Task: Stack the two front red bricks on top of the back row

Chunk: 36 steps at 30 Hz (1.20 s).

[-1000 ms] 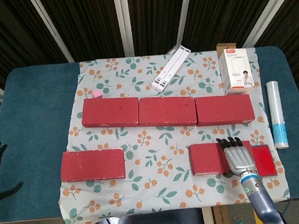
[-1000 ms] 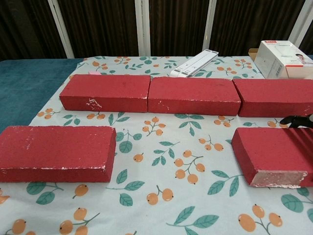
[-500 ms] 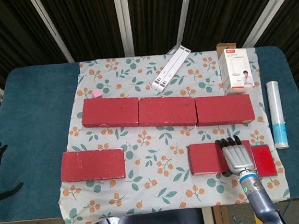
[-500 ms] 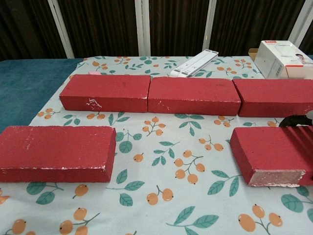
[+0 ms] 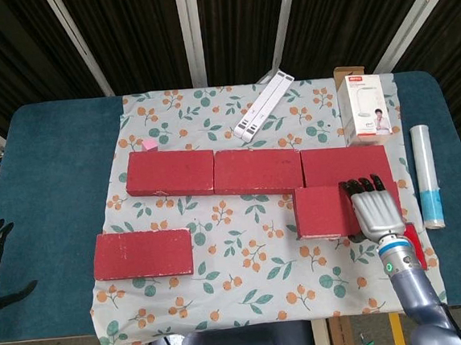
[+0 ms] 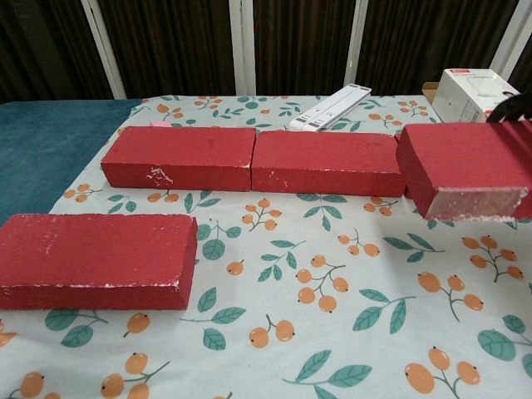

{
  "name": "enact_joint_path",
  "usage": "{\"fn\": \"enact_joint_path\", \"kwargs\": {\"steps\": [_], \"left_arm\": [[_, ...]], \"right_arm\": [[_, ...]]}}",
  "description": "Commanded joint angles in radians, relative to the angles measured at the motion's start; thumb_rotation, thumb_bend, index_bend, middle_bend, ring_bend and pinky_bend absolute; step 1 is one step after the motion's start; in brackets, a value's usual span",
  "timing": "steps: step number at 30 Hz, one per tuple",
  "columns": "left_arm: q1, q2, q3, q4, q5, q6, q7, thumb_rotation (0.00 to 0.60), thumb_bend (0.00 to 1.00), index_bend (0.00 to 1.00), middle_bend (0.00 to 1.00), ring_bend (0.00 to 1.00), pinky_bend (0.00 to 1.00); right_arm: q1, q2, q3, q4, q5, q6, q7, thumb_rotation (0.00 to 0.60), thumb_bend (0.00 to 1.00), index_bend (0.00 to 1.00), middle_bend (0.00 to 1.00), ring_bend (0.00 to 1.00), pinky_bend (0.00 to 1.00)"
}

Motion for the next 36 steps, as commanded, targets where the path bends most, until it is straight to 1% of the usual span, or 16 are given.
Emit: {"fn": "enact_joint_path", "kwargs": {"steps": [1,4,9,12,15,19,21,25,36], "left_arm": [[-0.001,-0.004,-0.003,-0.001,-0.007,-0.001,0.009,0.6,0.0,0.03,0.01,0.0,0.17],[-0.003,-0.008,-0.007,0.0,-0.017,-0.005,0.019,0.6,0.0,0.03,0.01,0.0,0.17],[-0.007,-0.015,-0.016,0.001,-0.035,-0.01,0.032,0.6,0.0,0.03,0.01,0.0,0.17],[-0.009,-0.019,-0.022,0.003,-0.049,-0.012,0.041,0.6,0.0,0.03,0.01,0.0,0.17],[-0.012,-0.024,-0.025,0.003,-0.061,-0.019,0.054,0.6,0.0,0.03,0.01,0.0,0.17],[-0.017,-0.031,-0.028,0.002,-0.073,-0.026,0.075,0.6,0.0,0.03,0.01,0.0,0.17],[-0.018,-0.033,-0.029,0.001,-0.077,-0.028,0.08,0.6,0.0,0.03,0.01,0.0,0.17],[-0.02,-0.041,-0.036,-0.001,-0.094,-0.029,0.103,0.6,0.0,0.03,0.01,0.0,0.17],[-0.029,-0.053,-0.045,-0.004,-0.125,-0.043,0.136,0.6,0.0,0.03,0.01,0.0,0.17]], "right_arm": [[0.111,0.064,0.08,-0.026,0.151,-0.056,-0.058,0.6,0.03,0.42,0.35,0.12,0.0],[0.196,0.068,0.121,0.011,0.278,-0.117,-0.078,0.6,0.03,0.42,0.35,0.13,0.0],[0.336,0.033,0.164,0.131,0.484,-0.22,-0.092,0.6,0.03,0.43,0.35,0.13,0.0],[0.401,0.0,0.168,0.212,0.559,-0.26,-0.099,0.6,0.03,0.43,0.35,0.13,0.0],[0.453,-0.044,0.159,0.298,0.61,-0.291,-0.103,0.6,0.03,0.43,0.35,0.14,0.0],[0.507,-0.104,0.137,0.412,0.656,-0.329,-0.108,0.6,0.03,0.43,0.35,0.14,0.0],[0.518,-0.119,0.133,0.44,0.664,-0.338,-0.105,0.6,0.03,0.43,0.35,0.14,0.0],[0.547,-0.167,0.106,0.532,0.676,-0.372,-0.103,0.6,0.03,0.43,0.35,0.14,0.0],[0.571,-0.234,0.056,0.665,0.669,-0.425,-0.052,0.6,0.03,0.43,0.35,0.14,0.0]]}}
